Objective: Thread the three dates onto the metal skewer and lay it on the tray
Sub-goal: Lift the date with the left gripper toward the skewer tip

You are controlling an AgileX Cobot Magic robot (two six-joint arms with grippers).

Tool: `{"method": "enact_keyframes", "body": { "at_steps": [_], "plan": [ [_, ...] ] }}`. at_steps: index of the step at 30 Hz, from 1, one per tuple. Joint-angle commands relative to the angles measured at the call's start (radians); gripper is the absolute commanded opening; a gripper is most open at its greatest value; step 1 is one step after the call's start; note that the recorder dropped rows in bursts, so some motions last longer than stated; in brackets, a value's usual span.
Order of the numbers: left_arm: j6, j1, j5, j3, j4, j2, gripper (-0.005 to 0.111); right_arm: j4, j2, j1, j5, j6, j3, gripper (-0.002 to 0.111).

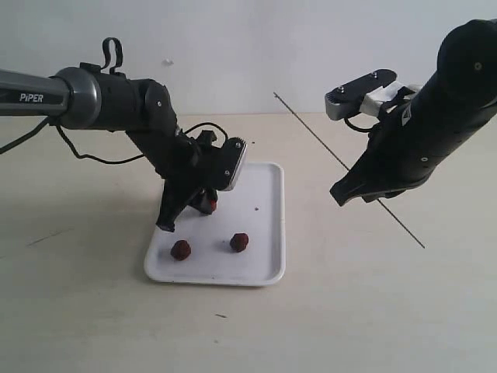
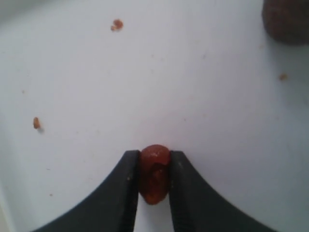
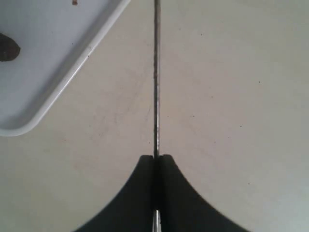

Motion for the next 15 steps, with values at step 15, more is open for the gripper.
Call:
{"method": "enact_keyframes", "body": {
  "at_steps": [15],
  "plan": [
    [-0.219,0.033,0.029,0.006,-0.076,-0.149,0.020,0.026,-0.002,-0.003,0.002,-0.003,0.002,0.000]
  ]
}}
